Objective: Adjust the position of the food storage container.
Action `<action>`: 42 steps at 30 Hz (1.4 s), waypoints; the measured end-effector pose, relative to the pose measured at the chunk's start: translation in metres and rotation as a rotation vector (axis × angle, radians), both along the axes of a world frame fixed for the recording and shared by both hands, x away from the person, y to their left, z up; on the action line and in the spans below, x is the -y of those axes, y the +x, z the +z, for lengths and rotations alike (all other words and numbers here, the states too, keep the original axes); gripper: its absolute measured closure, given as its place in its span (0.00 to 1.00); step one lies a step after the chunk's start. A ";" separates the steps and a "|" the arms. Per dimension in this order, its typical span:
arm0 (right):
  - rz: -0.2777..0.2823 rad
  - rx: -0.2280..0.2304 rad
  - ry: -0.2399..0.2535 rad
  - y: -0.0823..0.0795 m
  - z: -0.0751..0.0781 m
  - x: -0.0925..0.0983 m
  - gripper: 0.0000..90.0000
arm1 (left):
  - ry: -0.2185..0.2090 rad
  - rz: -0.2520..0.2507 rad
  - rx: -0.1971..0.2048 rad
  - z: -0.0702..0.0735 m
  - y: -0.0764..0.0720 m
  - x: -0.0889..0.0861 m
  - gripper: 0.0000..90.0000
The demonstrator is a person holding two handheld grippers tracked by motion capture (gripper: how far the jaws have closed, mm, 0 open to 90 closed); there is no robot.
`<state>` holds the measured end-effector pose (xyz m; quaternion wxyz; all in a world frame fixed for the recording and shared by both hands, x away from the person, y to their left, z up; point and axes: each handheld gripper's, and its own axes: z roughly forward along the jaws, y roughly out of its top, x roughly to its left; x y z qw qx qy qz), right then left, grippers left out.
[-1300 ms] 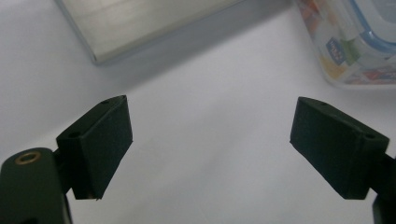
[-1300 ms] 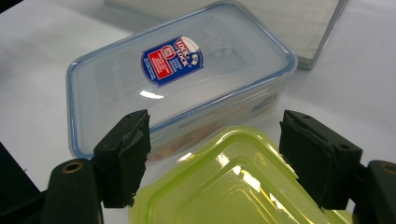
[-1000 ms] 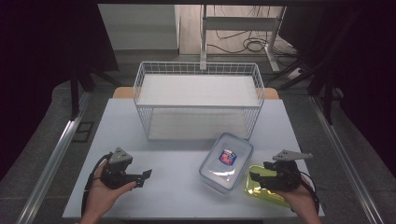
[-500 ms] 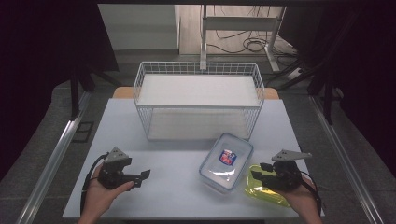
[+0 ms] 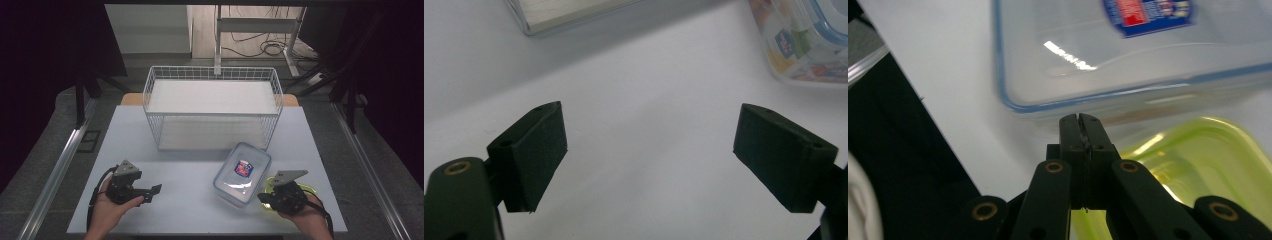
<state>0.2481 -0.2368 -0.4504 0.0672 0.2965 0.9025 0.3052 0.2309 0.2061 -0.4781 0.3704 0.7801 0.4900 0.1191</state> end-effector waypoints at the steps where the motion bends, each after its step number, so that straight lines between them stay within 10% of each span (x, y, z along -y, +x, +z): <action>1: 0.011 -0.007 -0.007 -0.001 -0.001 -0.003 0.99 | 0.000 0.003 -0.001 0.000 0.000 0.000 0.15; 19: 0.072 -0.058 -0.056 -0.007 -0.008 -0.019 0.99 | 0.006 -0.001 -0.007 -0.002 -0.001 0.002 0.15; 42: 0.090 0.011 -0.061 -0.003 -0.014 -0.082 0.99 | 0.008 0.001 -0.016 -0.005 -0.001 0.001 0.15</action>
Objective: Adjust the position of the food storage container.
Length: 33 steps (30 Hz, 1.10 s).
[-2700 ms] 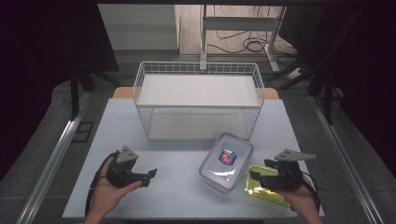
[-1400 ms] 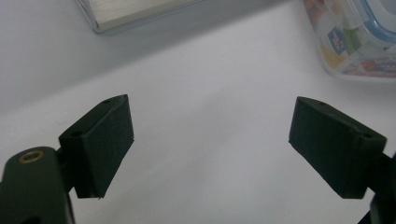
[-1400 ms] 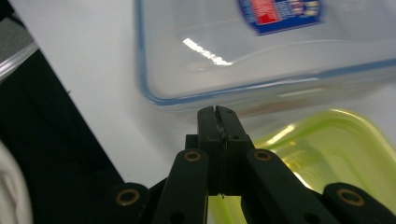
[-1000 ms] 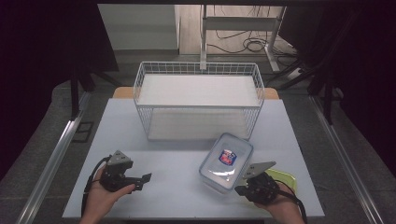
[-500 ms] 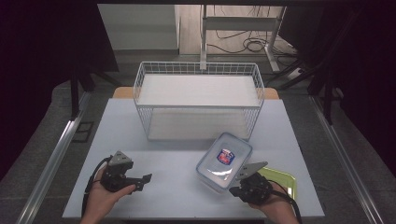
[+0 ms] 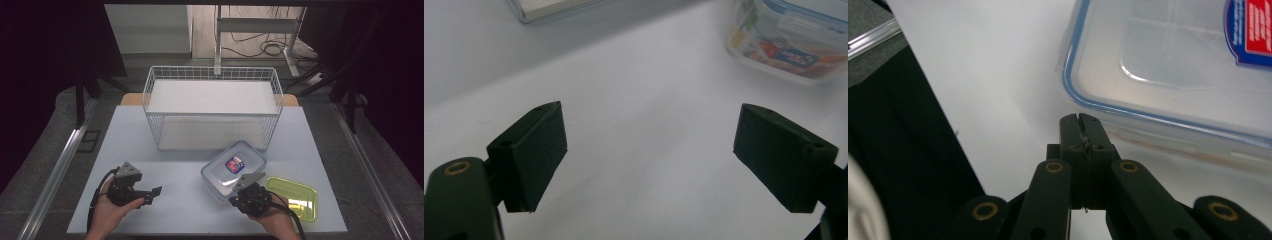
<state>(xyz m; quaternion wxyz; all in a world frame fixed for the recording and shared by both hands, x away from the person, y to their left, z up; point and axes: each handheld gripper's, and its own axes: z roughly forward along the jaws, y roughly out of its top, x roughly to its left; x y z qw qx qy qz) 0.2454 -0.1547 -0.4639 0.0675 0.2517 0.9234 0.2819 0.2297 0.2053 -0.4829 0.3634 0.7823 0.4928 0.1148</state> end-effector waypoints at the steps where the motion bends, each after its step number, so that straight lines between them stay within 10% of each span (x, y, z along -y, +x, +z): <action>1: -0.001 0.005 -0.002 0.001 0.000 -0.004 0.99 | 0.000 0.000 0.000 0.000 0.000 0.000 0.15; 16: -0.043 0.037 0.076 0.012 0.007 -0.032 0.99 | 0.009 -0.007 -0.006 -0.002 -0.001 0.001 0.15; 25: -0.284 0.101 0.094 0.039 0.058 0.025 0.99 | 0.001 -0.025 -0.010 -0.003 -0.001 0.007 0.15; 33: -0.508 0.038 0.037 0.090 0.037 0.049 0.99 | -0.003 -0.028 -0.002 -0.001 -0.003 0.003 0.15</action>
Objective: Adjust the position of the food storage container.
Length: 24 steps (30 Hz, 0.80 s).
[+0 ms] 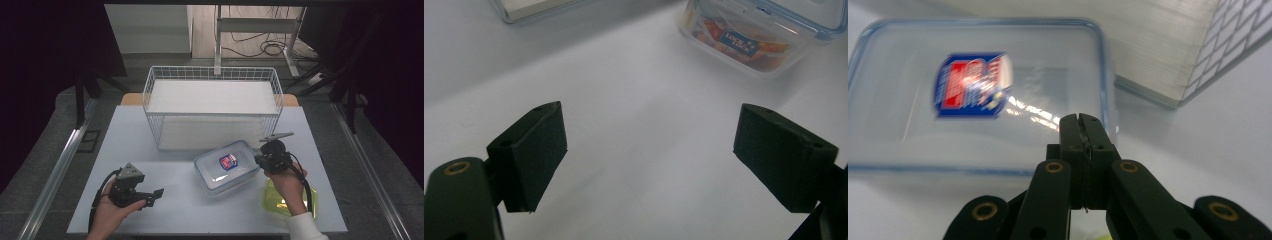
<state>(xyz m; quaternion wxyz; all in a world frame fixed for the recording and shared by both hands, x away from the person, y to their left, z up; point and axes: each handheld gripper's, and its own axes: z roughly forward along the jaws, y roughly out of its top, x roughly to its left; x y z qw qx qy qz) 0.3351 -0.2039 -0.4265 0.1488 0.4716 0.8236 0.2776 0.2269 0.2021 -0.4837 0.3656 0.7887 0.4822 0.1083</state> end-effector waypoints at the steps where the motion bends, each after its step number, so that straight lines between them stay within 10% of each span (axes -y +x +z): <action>1: -0.009 -0.001 0.002 0.004 -0.002 0.002 0.99 | -0.001 0.000 -0.002 0.000 0.000 -0.001 0.15; 8: -0.080 -0.025 -0.054 0.024 -0.015 0.010 0.99 | -0.001 0.001 -0.001 -0.001 0.000 -0.002 0.15; 24: -0.030 -0.059 -0.073 0.019 -0.028 0.009 0.99 | 0.015 -0.001 -0.010 -0.005 0.001 0.001 0.15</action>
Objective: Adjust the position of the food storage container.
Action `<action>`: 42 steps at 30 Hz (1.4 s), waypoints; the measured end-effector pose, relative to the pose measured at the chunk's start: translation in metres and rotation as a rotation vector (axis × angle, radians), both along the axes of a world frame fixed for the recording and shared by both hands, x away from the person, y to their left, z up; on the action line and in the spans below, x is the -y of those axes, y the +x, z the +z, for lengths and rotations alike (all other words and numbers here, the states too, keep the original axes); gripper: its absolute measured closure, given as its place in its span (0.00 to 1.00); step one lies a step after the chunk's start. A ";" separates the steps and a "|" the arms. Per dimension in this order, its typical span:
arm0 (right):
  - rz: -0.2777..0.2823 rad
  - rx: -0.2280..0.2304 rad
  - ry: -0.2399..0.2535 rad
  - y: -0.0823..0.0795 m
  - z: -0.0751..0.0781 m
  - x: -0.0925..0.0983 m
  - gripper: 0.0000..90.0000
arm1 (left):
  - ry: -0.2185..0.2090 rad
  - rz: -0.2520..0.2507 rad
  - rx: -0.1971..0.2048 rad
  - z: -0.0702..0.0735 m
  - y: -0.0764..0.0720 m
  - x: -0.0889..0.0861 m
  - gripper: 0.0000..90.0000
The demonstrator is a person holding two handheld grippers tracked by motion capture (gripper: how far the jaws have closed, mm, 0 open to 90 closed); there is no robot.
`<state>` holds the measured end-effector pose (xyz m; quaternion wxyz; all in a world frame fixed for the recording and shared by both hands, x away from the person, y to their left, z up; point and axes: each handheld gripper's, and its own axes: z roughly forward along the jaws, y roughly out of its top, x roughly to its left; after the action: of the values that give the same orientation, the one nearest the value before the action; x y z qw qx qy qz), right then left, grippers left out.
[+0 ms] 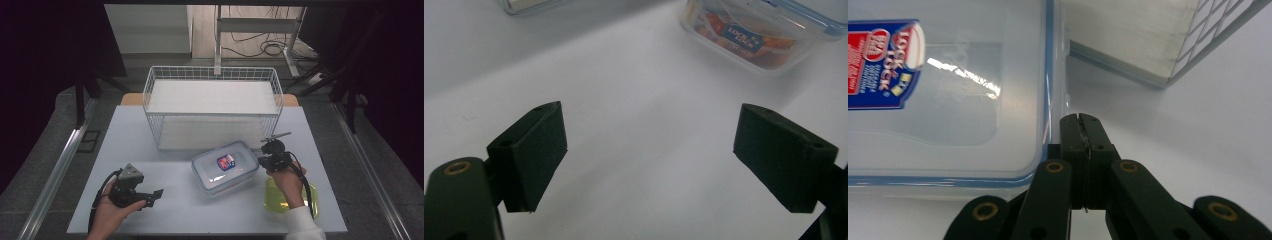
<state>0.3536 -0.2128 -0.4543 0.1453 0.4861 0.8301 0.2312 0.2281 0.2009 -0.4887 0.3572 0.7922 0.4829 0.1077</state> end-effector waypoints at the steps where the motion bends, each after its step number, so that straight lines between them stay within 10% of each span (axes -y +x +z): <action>1: -0.003 -0.007 0.007 0.000 -0.002 0.000 0.99 | 0.000 0.000 0.000 0.000 0.000 0.000 0.15; 42: 0.245 0.025 0.085 -0.055 -0.010 -0.076 0.99 | -0.013 0.021 0.002 0.001 0.002 -0.009 0.15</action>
<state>0.2984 -0.1368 -0.4647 0.1055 0.3839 0.8710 0.2880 0.2298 0.2100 -0.4878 0.3618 0.7846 0.4916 0.1090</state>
